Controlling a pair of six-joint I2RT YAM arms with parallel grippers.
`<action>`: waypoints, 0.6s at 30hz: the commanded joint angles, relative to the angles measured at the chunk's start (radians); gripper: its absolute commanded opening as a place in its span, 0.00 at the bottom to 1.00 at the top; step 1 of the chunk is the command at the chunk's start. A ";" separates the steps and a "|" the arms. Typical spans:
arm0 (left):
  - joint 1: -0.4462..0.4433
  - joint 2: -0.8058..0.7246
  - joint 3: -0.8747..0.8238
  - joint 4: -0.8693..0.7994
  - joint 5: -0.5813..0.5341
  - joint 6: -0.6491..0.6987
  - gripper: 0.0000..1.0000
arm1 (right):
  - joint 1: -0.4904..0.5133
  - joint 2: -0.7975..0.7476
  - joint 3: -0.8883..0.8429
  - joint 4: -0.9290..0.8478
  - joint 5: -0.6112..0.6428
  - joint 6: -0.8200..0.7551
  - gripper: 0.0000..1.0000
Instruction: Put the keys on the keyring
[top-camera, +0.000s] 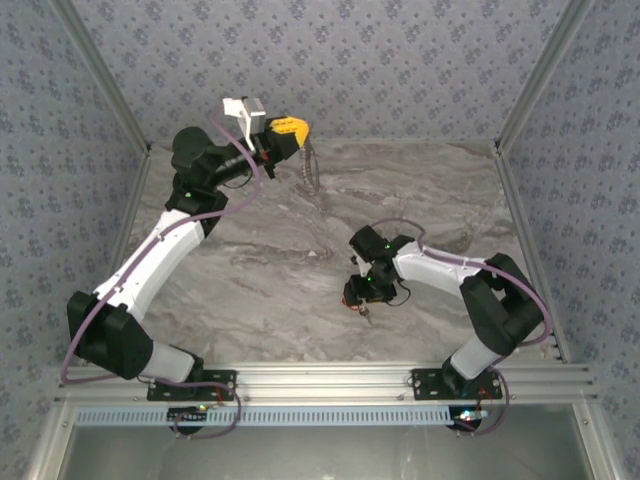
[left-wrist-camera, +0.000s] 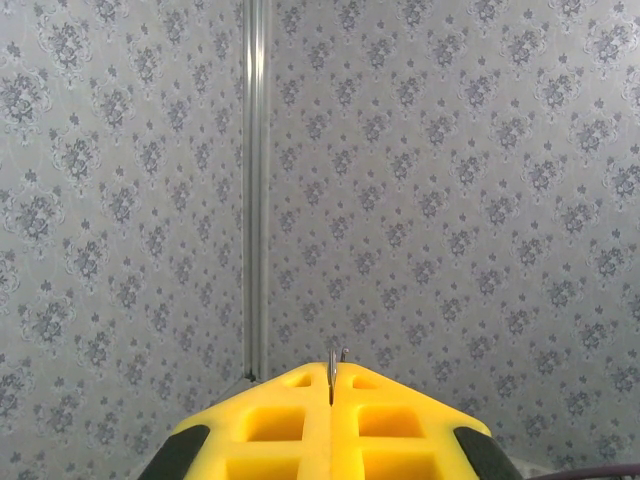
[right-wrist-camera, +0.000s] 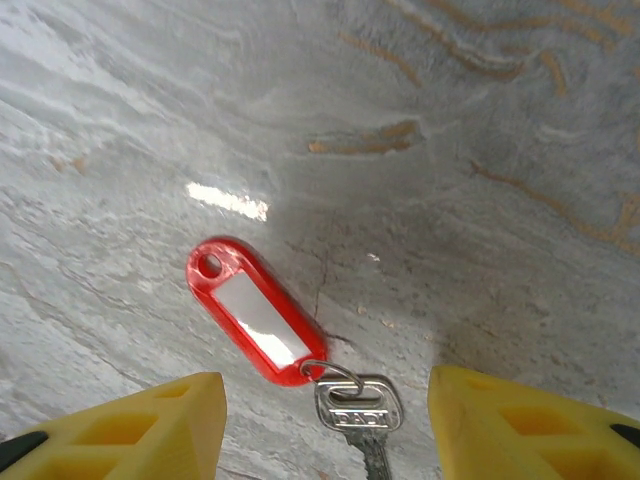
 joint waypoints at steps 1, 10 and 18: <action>0.007 -0.009 0.028 0.057 -0.008 -0.013 0.00 | 0.015 0.019 0.005 -0.054 0.076 -0.028 0.58; 0.009 -0.011 0.023 0.060 -0.018 -0.014 0.00 | 0.069 0.079 0.047 -0.063 0.131 -0.075 0.55; 0.010 -0.013 0.027 0.060 -0.023 -0.015 0.00 | 0.086 0.101 0.047 -0.067 0.136 -0.071 0.34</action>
